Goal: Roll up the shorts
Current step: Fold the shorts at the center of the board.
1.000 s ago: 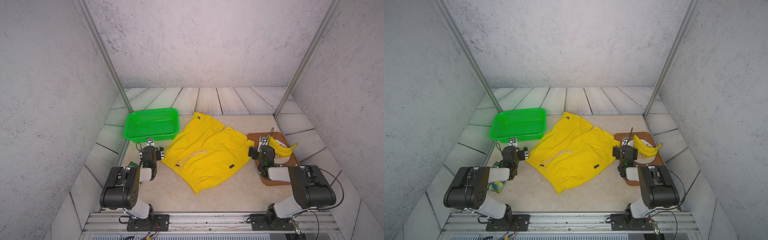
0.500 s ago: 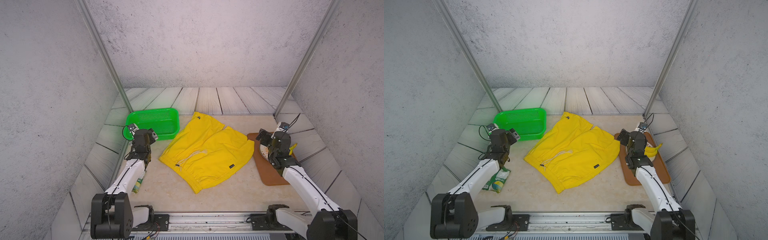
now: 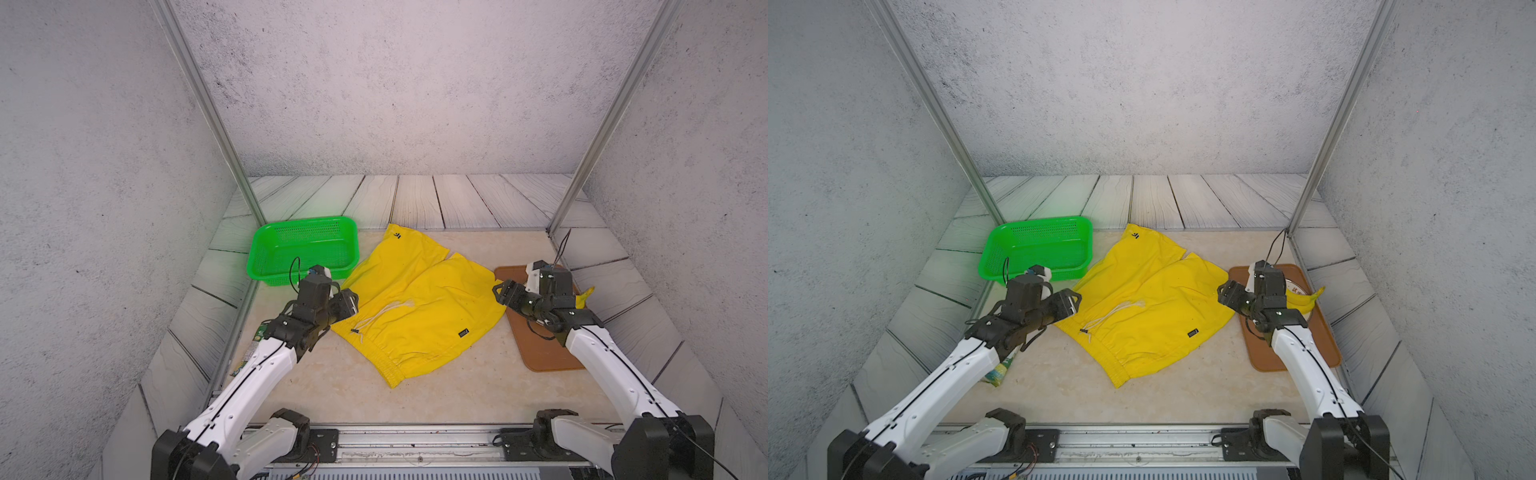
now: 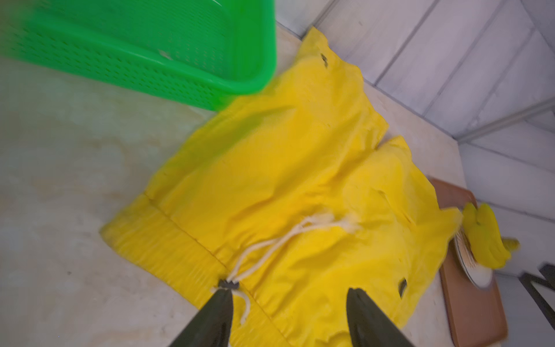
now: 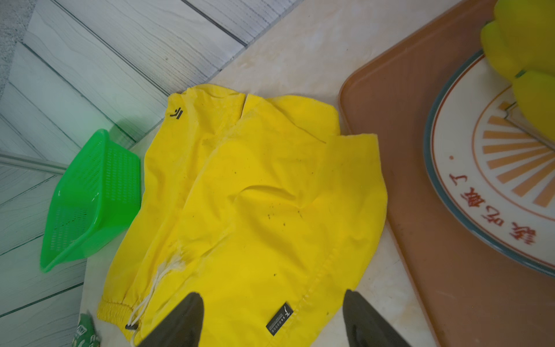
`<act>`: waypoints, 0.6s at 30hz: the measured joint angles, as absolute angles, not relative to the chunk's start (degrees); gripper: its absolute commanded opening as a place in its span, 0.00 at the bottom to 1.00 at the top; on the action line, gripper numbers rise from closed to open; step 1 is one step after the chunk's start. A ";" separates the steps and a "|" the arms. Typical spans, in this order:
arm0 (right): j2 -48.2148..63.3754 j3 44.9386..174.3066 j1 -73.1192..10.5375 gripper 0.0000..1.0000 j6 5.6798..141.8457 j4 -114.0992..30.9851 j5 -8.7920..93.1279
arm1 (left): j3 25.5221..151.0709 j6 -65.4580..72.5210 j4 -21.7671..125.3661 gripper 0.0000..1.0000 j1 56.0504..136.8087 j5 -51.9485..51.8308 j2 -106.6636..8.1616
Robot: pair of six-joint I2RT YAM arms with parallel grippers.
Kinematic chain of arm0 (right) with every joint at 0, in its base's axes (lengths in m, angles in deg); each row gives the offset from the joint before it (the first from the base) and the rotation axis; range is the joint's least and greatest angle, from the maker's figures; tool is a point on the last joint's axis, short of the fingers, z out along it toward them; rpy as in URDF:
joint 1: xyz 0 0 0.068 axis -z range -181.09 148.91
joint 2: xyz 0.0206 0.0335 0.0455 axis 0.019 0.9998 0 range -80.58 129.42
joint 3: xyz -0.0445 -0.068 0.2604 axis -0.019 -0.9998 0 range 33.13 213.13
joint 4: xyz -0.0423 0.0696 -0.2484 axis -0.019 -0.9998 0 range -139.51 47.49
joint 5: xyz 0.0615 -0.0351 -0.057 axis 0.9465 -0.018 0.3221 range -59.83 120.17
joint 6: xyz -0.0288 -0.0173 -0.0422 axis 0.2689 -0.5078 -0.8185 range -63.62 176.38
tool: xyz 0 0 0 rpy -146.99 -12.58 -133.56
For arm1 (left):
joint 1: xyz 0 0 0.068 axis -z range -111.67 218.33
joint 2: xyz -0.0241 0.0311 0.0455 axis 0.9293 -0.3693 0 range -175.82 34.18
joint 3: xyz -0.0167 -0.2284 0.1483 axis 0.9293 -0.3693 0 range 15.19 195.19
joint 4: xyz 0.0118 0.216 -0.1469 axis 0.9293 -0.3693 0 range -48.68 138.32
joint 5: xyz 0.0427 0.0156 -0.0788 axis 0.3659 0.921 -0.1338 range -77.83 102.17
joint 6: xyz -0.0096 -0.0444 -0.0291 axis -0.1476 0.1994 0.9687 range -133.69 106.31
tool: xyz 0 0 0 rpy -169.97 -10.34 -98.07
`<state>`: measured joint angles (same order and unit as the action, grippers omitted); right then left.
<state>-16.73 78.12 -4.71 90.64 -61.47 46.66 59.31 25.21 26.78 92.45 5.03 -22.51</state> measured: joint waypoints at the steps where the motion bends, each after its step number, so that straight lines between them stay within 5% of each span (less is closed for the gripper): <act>1: -17.06 77.49 -4.71 0.76 90.64 -61.88 47.38 | 58.04 25.18 26.10 0.65 94.20 3.90 -21.20; 18: -18.81 69.58 -6.04 0.74 91.73 -63.65 53.04 | 43.35 26.60 27.85 0.74 117.48 -1.28 -22.92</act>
<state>-18.81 69.58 -6.04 91.73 -63.65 53.04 43.35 26.60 27.85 117.48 -1.28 -22.92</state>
